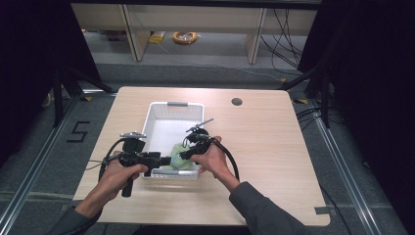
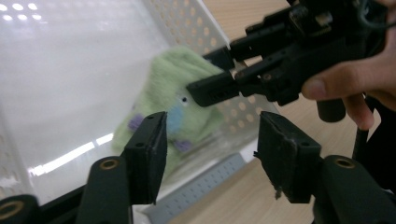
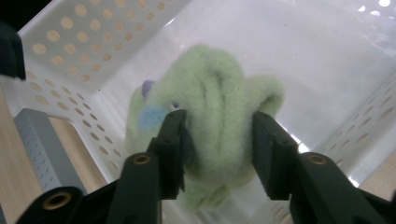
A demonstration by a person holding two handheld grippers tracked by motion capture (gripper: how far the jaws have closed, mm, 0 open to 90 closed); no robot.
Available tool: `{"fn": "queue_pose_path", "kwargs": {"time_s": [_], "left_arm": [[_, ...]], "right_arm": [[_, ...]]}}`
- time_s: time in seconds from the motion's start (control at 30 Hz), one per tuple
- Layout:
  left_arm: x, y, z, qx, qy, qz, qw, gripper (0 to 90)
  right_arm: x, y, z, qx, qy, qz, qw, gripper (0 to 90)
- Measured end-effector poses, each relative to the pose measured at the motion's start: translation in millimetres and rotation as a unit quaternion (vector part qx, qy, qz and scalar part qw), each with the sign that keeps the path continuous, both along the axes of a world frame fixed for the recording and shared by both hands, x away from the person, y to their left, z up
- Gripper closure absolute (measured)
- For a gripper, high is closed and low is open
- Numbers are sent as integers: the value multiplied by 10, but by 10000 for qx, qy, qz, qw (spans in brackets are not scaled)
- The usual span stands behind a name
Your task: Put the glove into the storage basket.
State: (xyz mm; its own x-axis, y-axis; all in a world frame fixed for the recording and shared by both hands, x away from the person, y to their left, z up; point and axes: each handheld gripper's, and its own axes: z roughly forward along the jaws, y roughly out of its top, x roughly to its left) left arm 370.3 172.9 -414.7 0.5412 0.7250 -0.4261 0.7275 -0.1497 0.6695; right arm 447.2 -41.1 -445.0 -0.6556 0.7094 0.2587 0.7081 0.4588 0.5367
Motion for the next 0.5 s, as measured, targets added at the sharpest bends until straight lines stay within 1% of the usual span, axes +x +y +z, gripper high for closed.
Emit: {"fn": "queue_pose_path", "kwargs": {"time_s": [0.03, 0.07, 0.1, 0.13, 0.17, 0.2, 0.23, 0.27, 0.3, 0.33, 0.37, 0.4, 0.43, 0.47, 0.5], "left_arm": [[-30, -22, -4, -15, -5, -7, 10000, 399], [-69, -45, -4, -8, -5, -68, 10000, 392], [-107, -65, -5, -9, -40, -148, 9999, 391], [-142, -84, -2, 8, -52, -199, 9998, 391], [-171, -100, 1, 16, -61, -256, 9997, 391], [-197, -116, 8, 8, -85, -257, 9996, 389], [-219, -125, 20, 26, -106, -282, 9995, 385], [-244, -136, 32, 41, -172, -326, 9993, 382], [-260, -147, 39, 32, -205, -316, 9993, 377], [-280, -152, 50, 24, -248, -335, 9991, 375], [-295, -158, 56, -12, -267, -372, 9989, 374], [-312, -163, 59, 3, -268, -402, 9988, 371], [-328, -174, 51, -30, -270, -392, 9989, 368], [-343, -183, 42, -17, -255, -411, 9988, 362], [-359, -196, 24, -21, -248, -448, 9987, 353]], "right_arm": [[23, -6, 4, 24, -126, 139, 9998, 523], [10, 2, 25, 11, -149, 36, 9999, 509], [14, -5, 47, 35, -290, 69, 9995, 493], [8, -10, 73, 65, -221, 18, 9997, 474], [11, -23, 94, 99, -229, 23, 9997, 463], [28, -39, 101, 106, -392, 140, 9991, 458], [20, -47, 124, 118, -276, 98, 9995, 458], [23, -66, 140, 172, -363, 137, 9991, 458], [22, -86, 157, 169, -501, 83, 9986, 458], [16, -95, 174, 189, -453, 67, 9988, 457], [0, -112, 198, 184, -385, -19, 9991, 453], [3, -133, 212, 133, -410, -92, 9990, 449], [-1, -152, 231, 158, -424, -50, 9990, 449], [-7, -173, 247, 216, -451, 9, 9987, 445], [-14, -183, 254, 335, -511, 29, 9981, 438]]}}
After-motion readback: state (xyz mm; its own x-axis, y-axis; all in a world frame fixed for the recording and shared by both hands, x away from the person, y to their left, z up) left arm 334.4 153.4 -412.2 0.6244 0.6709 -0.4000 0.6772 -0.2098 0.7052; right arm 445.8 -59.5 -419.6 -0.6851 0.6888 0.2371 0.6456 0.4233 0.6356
